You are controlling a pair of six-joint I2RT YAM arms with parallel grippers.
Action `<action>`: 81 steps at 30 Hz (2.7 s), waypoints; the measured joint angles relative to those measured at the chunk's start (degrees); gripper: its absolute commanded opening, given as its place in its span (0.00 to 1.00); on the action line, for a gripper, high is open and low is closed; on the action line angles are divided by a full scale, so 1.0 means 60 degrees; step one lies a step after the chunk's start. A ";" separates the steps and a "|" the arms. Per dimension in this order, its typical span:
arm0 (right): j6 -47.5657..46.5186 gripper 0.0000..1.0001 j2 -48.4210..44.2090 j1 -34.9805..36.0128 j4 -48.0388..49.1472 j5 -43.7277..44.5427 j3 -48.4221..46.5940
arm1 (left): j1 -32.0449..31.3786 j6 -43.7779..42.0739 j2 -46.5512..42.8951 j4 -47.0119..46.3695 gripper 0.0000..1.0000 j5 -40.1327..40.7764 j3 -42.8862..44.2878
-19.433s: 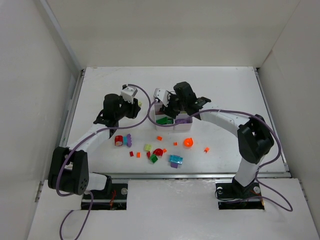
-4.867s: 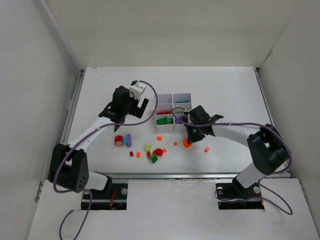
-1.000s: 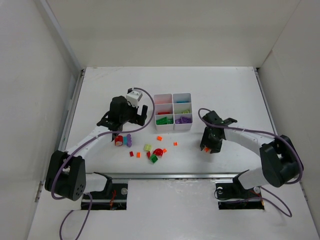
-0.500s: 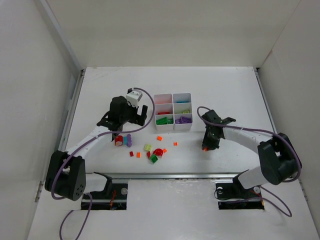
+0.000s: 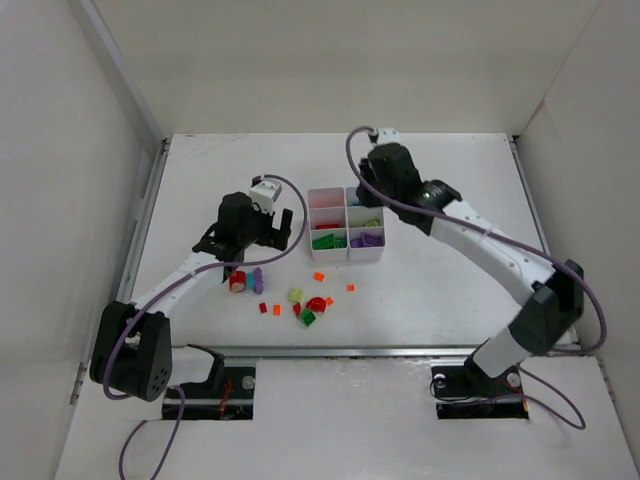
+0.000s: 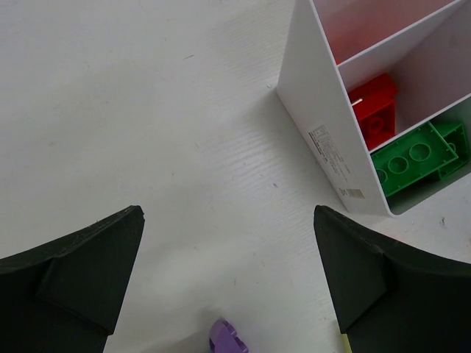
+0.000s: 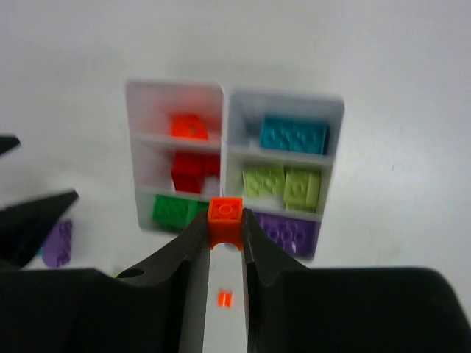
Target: Sort the legos into containers by color
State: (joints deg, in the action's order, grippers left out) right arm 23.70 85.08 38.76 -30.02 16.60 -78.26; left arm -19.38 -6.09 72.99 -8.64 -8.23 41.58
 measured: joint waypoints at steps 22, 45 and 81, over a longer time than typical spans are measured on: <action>-0.1741 0.00 0.5639 -0.0073 0.0160 -0.0973 -0.5067 | 0.0251 0.0113 -0.0018 -0.0266 1.00 0.0189 -0.0208; -0.2164 0.57 0.4914 0.0120 0.0084 -0.1676 -0.4240 | 0.0251 0.0131 -0.0044 -0.0302 1.00 0.0189 -0.0248; -0.2295 0.56 0.2528 0.1825 -0.0692 -0.1902 0.2033 | -0.0171 0.0120 -0.0430 -0.0233 1.00 -0.0018 -0.0448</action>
State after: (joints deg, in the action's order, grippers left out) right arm 9.93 100.25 49.71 -34.17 5.19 -66.06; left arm -20.40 -5.37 70.41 -10.04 -8.34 38.89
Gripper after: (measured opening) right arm 0.558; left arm 0.997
